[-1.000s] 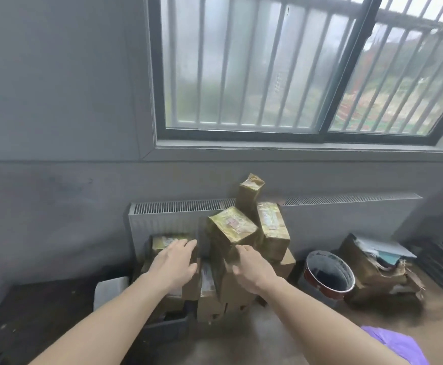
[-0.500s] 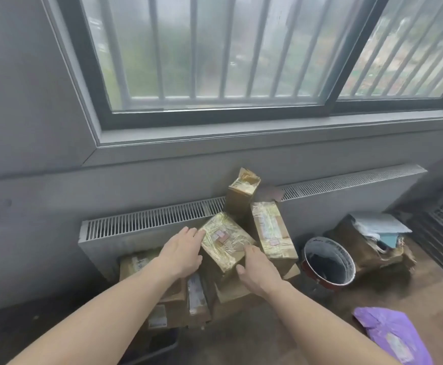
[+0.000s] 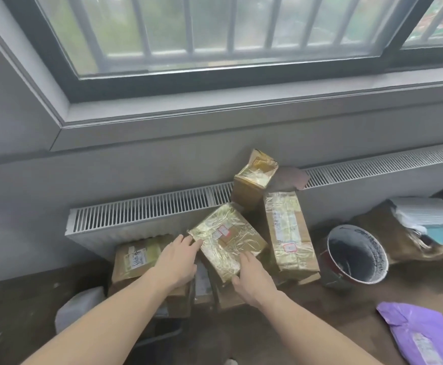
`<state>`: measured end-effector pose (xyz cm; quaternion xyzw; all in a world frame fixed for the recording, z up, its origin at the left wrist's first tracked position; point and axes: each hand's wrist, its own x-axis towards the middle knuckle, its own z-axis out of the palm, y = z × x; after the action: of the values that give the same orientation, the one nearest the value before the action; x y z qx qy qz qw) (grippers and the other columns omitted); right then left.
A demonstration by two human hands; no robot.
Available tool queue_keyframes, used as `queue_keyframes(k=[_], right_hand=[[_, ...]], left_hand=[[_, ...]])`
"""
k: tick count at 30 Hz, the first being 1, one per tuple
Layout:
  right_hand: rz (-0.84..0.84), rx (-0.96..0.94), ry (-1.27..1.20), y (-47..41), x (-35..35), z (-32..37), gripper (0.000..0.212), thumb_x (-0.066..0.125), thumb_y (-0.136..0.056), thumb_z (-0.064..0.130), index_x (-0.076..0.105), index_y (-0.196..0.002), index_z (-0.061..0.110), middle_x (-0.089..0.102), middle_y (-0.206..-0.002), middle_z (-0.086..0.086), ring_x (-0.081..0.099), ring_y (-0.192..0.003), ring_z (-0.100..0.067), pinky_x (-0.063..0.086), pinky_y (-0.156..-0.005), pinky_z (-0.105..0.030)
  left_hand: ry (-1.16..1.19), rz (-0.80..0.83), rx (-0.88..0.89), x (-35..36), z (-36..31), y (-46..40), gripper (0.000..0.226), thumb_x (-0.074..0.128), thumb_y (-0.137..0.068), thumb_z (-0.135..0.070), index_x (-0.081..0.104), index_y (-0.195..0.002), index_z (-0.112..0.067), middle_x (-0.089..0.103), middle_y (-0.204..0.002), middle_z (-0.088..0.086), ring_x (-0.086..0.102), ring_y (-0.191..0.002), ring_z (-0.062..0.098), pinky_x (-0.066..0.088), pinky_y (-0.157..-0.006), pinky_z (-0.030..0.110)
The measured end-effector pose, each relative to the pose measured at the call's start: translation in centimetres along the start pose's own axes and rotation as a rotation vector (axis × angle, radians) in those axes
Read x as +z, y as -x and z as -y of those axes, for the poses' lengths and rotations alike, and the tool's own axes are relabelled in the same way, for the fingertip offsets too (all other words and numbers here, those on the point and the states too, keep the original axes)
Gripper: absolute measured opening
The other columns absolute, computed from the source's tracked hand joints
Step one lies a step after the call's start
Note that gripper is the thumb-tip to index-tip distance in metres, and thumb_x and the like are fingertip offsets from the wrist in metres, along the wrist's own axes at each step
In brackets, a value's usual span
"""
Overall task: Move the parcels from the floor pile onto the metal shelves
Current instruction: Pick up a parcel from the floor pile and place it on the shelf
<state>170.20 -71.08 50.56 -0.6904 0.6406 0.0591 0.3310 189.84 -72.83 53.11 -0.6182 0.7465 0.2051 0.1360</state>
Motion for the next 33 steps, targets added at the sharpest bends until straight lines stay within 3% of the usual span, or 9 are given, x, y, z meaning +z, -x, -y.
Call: queue_keyframes(k=[9,13,16,21,24,27,30,33], right_hand=[[0.028,-0.018,0.003,-3.8,2.2,-1.1,0.07,0.047,-0.099,0.036,0.016,-0.154,0.007,0.016,-0.161,-0.01,0.015,-0.148,-0.025,0.019,-0.119,-0.034],[-0.054,0.059,0.02,-5.5,3.9,-0.5,0.078,0.05,-0.095,0.047,0.011,-0.155,0.016,-0.001,-0.164,-0.011,-0.002,-0.15,-0.031,0.013,-0.12,-0.047],[-0.086,0.199,-0.012,-6.4,5.4,0.0,0.101,0.059,-0.086,0.06,-0.003,-0.156,0.022,-0.024,-0.16,-0.013,-0.017,-0.147,-0.039,0.009,-0.118,-0.055],[-0.079,0.352,-0.099,-7.6,8.2,-0.5,0.134,0.073,-0.067,0.071,-0.016,-0.154,0.024,-0.038,-0.153,-0.016,-0.013,-0.146,-0.046,0.012,-0.119,-0.054],[-0.1,0.345,-0.162,-8.1,9.4,-0.8,0.139,0.079,-0.064,0.065,-0.017,-0.154,0.021,-0.045,-0.148,-0.015,-0.009,-0.148,-0.042,0.016,-0.121,-0.046],[-0.172,0.339,-0.241,-8.7,9.9,-0.5,0.131,0.083,-0.071,0.048,-0.014,-0.155,0.019,-0.048,-0.147,-0.011,-0.007,-0.149,-0.038,0.017,-0.119,-0.039],[-0.217,0.306,-0.247,-8.5,9.7,-0.5,0.115,0.078,-0.081,0.028,-0.008,-0.156,0.02,-0.04,-0.153,-0.006,-0.001,-0.149,-0.035,0.023,-0.117,-0.037],[-0.182,0.222,-0.19,-7.5,8.4,-0.5,0.101,0.069,-0.087,0.019,-0.004,-0.157,0.018,-0.03,-0.159,-0.004,-0.005,-0.15,-0.03,0.019,-0.118,-0.036]], left_hand=[[-0.092,-0.007,0.048,2.2,-0.5,-5.0,0.07,0.055,-0.094,-0.012,0.021,-0.155,-0.018,0.023,-0.16,0.009,0.018,-0.148,0.03,0.021,-0.12,0.039],[-0.159,0.003,0.068,3.5,0.5,-8.2,0.082,0.059,-0.091,-0.009,0.011,-0.157,-0.017,0.011,-0.163,0.013,0.01,-0.15,0.034,0.02,-0.12,0.043],[-0.178,0.002,0.059,4.7,1.6,-10.6,0.1,0.065,-0.085,-0.006,-0.003,-0.157,-0.019,-0.004,-0.163,0.019,0.002,-0.15,0.038,0.017,-0.12,0.048],[-0.198,0.041,0.109,6.4,3.3,-14.2,0.12,0.073,-0.079,-0.011,-0.02,-0.154,-0.025,-0.011,-0.161,0.022,0.003,-0.149,0.04,0.014,-0.121,0.05],[-0.154,0.074,0.161,7.3,3.6,-15.5,0.126,0.08,-0.074,-0.021,-0.017,-0.154,-0.027,-0.006,-0.16,0.025,0.019,-0.144,0.04,0.026,-0.116,0.046],[-0.137,0.021,0.173,7.9,3.6,-16.1,0.119,0.077,-0.076,-0.018,-0.013,-0.154,-0.027,0.01,-0.154,0.024,0.041,-0.125,0.038,0.043,-0.097,0.041],[-0.086,-0.035,0.157,7.6,3.9,-15.8,0.109,0.069,-0.078,-0.007,-0.007,-0.155,-0.024,0.032,-0.133,0.017,0.049,-0.107,0.032,0.044,-0.08,0.037],[-0.009,-0.072,0.113,7.1,4.8,-14.5,0.109,0.074,-0.078,-0.018,-0.004,-0.155,-0.019,0.038,-0.121,0.013,0.05,-0.097,0.028,0.043,-0.074,0.034]])
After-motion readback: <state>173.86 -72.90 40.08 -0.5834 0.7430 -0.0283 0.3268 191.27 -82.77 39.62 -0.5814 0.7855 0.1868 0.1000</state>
